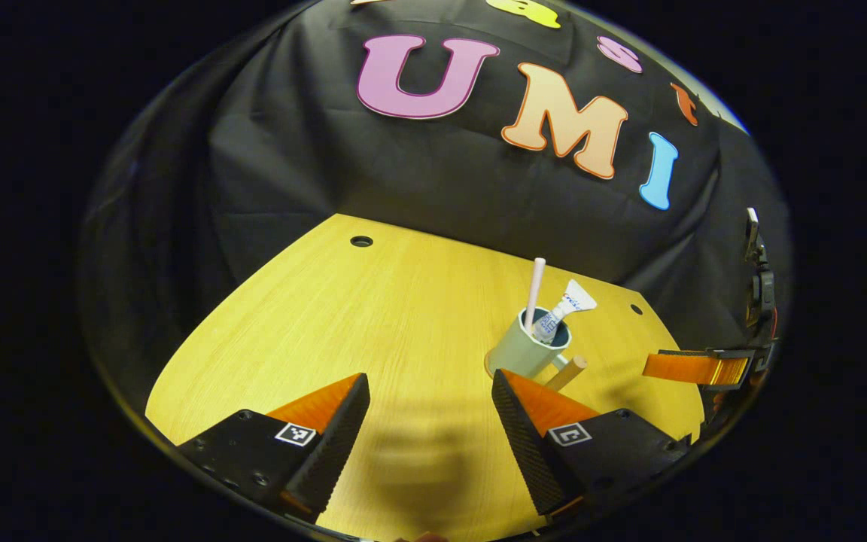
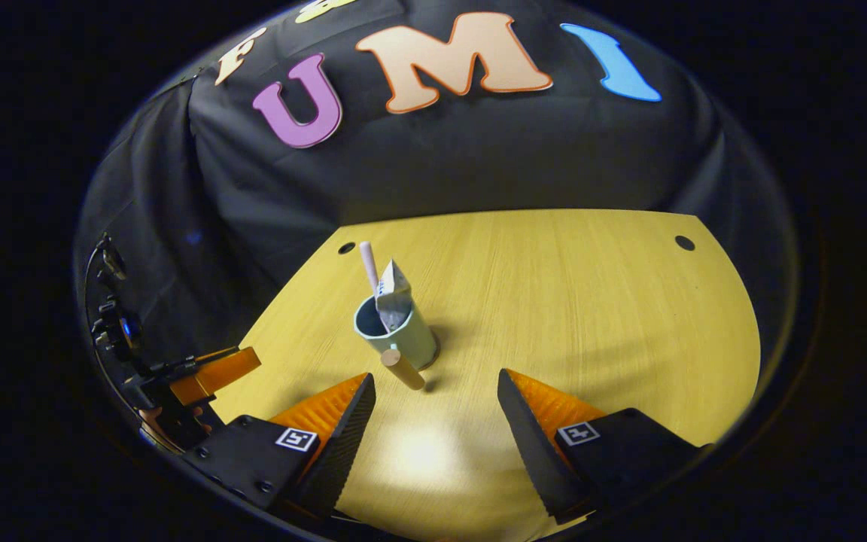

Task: Put the toothbrush and toothpaste on the desktop into the cup, then pick up the cup and place it on the coaster on the desktop.

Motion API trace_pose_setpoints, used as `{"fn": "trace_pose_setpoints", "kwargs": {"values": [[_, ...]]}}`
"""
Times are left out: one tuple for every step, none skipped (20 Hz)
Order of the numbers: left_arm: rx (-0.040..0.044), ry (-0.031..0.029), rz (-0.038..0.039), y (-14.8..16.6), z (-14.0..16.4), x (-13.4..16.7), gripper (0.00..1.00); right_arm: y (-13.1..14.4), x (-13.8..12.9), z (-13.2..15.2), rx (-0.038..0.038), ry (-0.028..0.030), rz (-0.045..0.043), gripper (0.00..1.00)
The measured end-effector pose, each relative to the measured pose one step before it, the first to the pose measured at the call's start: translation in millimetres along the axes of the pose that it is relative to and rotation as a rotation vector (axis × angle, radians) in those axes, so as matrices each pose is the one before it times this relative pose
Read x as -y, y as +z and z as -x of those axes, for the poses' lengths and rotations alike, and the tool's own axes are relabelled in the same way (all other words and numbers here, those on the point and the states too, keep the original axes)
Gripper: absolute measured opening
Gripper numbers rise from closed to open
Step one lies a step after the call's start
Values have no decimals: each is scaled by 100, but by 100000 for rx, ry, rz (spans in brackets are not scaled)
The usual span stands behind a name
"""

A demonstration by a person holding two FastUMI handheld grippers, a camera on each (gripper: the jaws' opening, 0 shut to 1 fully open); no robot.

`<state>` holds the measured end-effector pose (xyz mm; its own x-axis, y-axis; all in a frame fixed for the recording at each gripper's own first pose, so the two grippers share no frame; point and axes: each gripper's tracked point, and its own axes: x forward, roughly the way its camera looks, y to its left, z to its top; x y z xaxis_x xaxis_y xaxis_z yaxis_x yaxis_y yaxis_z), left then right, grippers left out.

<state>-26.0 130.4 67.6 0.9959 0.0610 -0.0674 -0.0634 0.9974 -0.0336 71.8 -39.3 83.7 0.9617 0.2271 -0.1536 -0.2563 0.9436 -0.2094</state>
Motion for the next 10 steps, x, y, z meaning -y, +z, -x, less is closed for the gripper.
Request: {"fn": "trace_pose_setpoints", "kwargs": {"values": [[-520,-672,2,-74,-57,535,95,469,585,618,2403,-1270,-2412,95],[-175,-644,-237,-32,-52,404,95,284,302,533,558,150,-2880,100],[29,-860,-355,83,-79,505,95,-167,219,200,140,308,-2427,95],[-130,-964,-356,68,-116,478,95,108,239,48,615,-152,-1221,99],[-148,-1157,-519,-20,-21,387,96,-119,366,303,611,-543,28,94],[-295,-794,-610,2,-93,289,96,-23,307,148,511,-792,725,99],[-346,-695,-611,-69,-96,195,96,-164,-8,183,-1,-522,720,94],[-710,-697,-450,-76,-101,278,95,-135,82,254,-246,-524,319,94],[-521,-683,-550,-22,-41,166,95,-39,60,234,411,-351,217,94],[45,-535,-612,120,-52,156,95,112,-44,199,659,-298,-174,94]]}}
